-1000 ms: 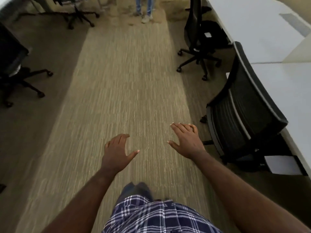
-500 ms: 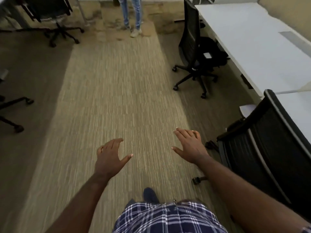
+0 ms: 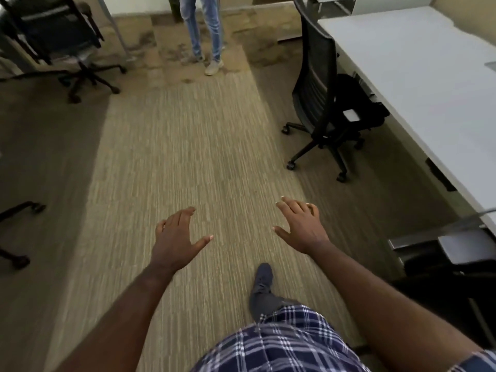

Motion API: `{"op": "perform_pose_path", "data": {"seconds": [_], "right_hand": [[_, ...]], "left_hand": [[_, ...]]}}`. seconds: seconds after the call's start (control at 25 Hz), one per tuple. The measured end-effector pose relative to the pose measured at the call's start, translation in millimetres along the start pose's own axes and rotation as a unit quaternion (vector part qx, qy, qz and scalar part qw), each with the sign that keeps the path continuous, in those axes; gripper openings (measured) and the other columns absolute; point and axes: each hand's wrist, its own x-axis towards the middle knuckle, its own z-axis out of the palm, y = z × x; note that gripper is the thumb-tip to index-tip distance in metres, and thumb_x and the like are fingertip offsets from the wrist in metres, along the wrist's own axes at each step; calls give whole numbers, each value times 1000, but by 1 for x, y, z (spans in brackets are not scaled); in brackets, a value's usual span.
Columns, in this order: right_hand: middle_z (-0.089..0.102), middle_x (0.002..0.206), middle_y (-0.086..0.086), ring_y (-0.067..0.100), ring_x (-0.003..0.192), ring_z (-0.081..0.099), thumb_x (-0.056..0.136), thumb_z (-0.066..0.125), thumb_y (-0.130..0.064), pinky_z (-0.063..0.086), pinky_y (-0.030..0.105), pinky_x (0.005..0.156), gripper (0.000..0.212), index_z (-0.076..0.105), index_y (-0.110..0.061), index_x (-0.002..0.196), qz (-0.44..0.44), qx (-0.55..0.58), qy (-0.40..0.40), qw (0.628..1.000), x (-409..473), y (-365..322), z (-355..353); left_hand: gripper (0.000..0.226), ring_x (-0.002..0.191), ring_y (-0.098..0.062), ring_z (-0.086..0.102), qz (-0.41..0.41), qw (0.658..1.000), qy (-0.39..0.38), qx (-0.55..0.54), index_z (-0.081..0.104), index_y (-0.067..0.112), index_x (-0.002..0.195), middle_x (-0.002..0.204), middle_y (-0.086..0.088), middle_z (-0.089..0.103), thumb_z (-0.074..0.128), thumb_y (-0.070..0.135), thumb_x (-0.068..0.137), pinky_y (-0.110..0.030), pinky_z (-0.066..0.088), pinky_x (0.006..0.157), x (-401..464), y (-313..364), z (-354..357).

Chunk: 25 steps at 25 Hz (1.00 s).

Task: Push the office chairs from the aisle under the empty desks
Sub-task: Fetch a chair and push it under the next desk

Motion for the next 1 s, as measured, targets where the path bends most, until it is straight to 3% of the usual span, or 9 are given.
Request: {"op": "perform_pose_path", "data": {"seconds": [0.52, 0.76, 1.0], "right_hand": [[27, 160, 0, 24, 144, 25, 93, 53, -56, 16, 49, 116, 66, 33, -26, 149, 17, 2, 5, 1000, 316, 44, -57], [24, 161, 0, 23, 146, 19, 93, 54, -55, 12, 48, 117, 66, 32, -29, 150, 96, 9, 14, 995, 427, 54, -65], [25, 161, -1, 23, 149, 12, 93, 47, -62, 2, 54, 119, 68, 31, -30, 151, 174, -8, 94, 980, 524, 56, -100]], "left_hand": [[84, 134, -23, 44, 40, 999, -30, 2, 43, 13, 144, 144, -5, 51, 63, 67, 82, -49, 28, 109, 332, -53, -12], [89, 133, -22, 45, 119, 991, -54, 0, 45, 16, 142, 142, -3, 52, 46, 78, 77, -49, 27, 109, 499, -88, -18], [95, 131, -21, 47, 227, 971, -74, 4, 48, 15, 140, 140, -1, 53, 36, 83, 74, -48, 27, 109, 646, -86, -34]]}}
